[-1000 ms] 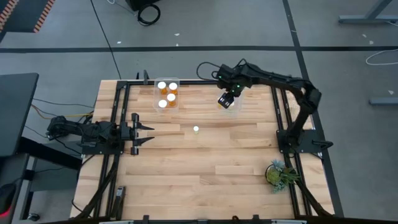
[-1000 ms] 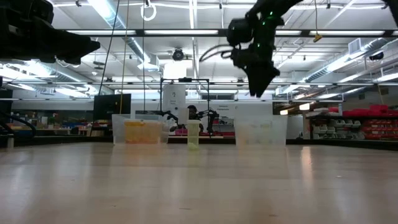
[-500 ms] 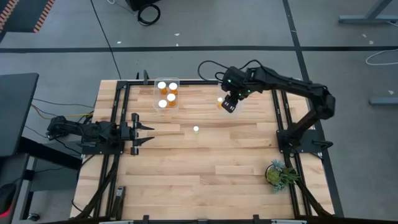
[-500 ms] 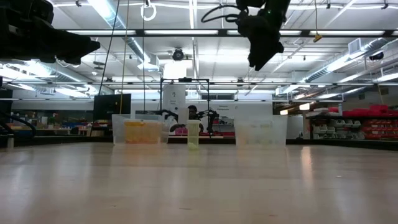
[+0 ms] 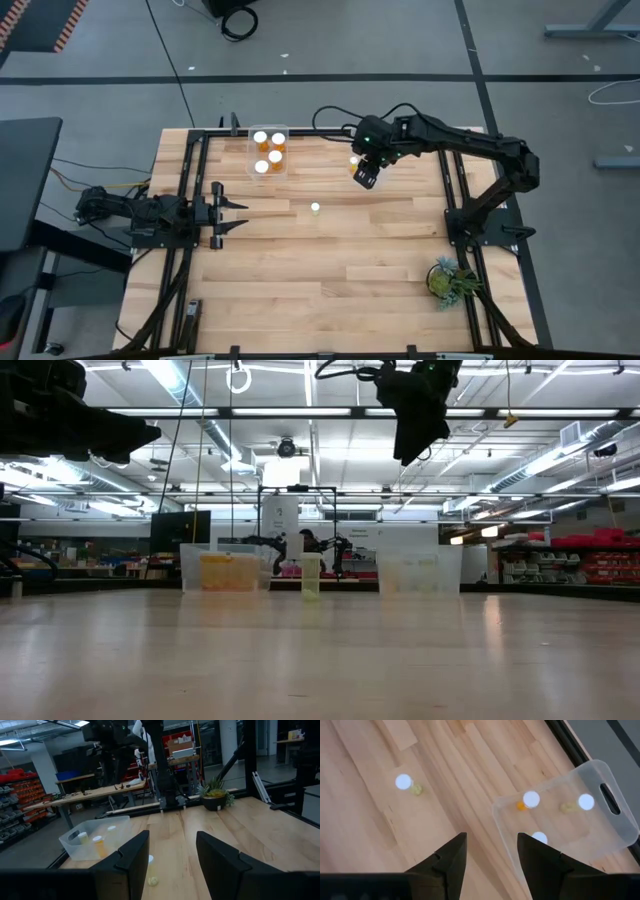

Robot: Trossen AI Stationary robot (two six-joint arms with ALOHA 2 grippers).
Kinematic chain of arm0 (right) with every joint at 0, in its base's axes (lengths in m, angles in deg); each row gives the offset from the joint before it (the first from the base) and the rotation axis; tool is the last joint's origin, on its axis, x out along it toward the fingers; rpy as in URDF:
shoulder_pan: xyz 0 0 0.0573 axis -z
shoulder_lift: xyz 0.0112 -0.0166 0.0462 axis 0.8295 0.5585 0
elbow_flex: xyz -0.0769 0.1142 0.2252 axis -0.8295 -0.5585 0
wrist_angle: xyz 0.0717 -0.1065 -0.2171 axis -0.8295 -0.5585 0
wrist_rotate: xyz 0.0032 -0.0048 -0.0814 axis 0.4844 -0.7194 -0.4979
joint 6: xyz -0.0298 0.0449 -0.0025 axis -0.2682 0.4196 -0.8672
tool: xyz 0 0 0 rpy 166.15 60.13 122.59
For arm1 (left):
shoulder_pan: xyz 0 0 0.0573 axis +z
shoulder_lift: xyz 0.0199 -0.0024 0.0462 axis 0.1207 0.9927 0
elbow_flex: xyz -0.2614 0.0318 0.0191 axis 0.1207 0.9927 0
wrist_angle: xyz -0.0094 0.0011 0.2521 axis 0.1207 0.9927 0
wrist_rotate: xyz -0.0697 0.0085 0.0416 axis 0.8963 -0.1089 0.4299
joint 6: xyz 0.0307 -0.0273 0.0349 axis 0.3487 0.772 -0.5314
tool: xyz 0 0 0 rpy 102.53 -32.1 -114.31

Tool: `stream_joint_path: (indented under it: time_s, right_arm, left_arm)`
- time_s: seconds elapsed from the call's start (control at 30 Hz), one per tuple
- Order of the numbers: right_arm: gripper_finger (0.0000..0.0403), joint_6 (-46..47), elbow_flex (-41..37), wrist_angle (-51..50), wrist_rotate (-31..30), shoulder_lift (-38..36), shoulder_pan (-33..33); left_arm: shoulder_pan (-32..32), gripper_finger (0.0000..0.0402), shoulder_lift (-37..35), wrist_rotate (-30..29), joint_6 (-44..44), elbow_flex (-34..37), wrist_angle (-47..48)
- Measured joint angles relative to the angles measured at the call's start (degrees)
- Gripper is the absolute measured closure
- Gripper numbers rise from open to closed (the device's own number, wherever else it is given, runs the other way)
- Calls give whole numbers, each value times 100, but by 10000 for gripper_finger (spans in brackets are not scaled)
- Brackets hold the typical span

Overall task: Pick and place medicine bottles into bin by pill shape (circle, oval)
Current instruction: Put the yellow tablet bottle into the right transparent bin

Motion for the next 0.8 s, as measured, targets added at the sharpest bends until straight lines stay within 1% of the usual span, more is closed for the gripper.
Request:
stream_joint_path:
  time_s: [0.2,0.53,0.8]
  right_arm:
    - [221,-5,4,338,176,153,-24]
    - [221,-178,4,481,305,700,-145]
    - [221,-182,4,642,348,804,-261]
  left_arm:
    - [0,230,0,0,2,-2,1]
    - [-2,230,0,2,3,-2,10]
    - [-1,230,0,0,2,-2,4]
